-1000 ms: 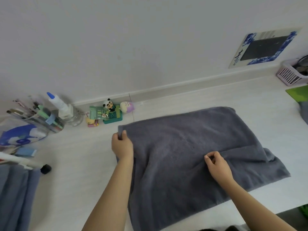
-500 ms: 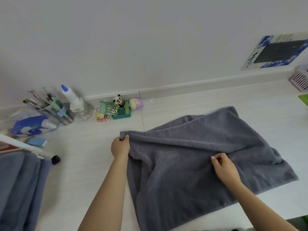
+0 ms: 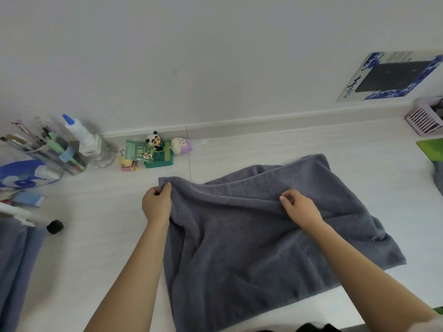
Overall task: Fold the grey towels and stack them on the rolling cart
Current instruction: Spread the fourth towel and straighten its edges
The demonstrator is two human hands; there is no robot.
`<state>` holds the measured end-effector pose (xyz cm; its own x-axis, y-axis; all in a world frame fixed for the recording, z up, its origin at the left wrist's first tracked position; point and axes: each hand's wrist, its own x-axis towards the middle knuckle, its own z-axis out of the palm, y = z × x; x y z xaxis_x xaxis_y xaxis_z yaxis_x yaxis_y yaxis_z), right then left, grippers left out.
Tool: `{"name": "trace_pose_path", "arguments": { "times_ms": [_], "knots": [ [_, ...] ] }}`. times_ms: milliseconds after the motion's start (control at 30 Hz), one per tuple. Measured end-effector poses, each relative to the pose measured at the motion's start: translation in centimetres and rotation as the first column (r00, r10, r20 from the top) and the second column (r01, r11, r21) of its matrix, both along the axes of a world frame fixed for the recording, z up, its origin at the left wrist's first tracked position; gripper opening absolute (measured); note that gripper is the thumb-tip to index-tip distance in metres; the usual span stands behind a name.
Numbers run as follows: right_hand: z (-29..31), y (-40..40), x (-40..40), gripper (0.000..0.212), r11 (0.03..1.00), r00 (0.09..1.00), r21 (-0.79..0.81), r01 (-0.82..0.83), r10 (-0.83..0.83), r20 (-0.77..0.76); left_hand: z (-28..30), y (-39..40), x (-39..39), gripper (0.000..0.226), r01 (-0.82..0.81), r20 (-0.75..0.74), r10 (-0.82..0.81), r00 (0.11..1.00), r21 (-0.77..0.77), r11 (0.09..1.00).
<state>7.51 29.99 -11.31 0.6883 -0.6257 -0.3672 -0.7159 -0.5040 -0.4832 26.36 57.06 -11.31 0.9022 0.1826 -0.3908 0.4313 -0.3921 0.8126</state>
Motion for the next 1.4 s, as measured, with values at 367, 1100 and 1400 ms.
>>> {"name": "trace_pose_path", "arguments": {
  "times_ms": [367, 1100, 1400],
  "knots": [
    [-0.9, -4.5, 7.9, 0.039, 0.828, 0.866, -0.262, -0.495, 0.496, -0.067, 1.9, -1.6, 0.1, 0.028, -0.058, 0.009, 0.057, 0.998, 0.070, 0.996],
    [-1.0, -6.5, 14.7, 0.018, 0.792, 0.819, 0.270, -0.547, 0.574, -0.025, -1.5, -1.4, 4.0, 0.027, -0.065, -0.003, 0.066, 0.998, 0.107, 0.992],
    [1.5, -3.4, 11.5, 0.014, 0.731, 0.794, -0.615, -0.297, 0.547, 0.267, -1.3, -1.4, 3.1, 0.011, -0.083, 0.302, 0.038, 0.953, 0.140, 0.987]
  ]
}}
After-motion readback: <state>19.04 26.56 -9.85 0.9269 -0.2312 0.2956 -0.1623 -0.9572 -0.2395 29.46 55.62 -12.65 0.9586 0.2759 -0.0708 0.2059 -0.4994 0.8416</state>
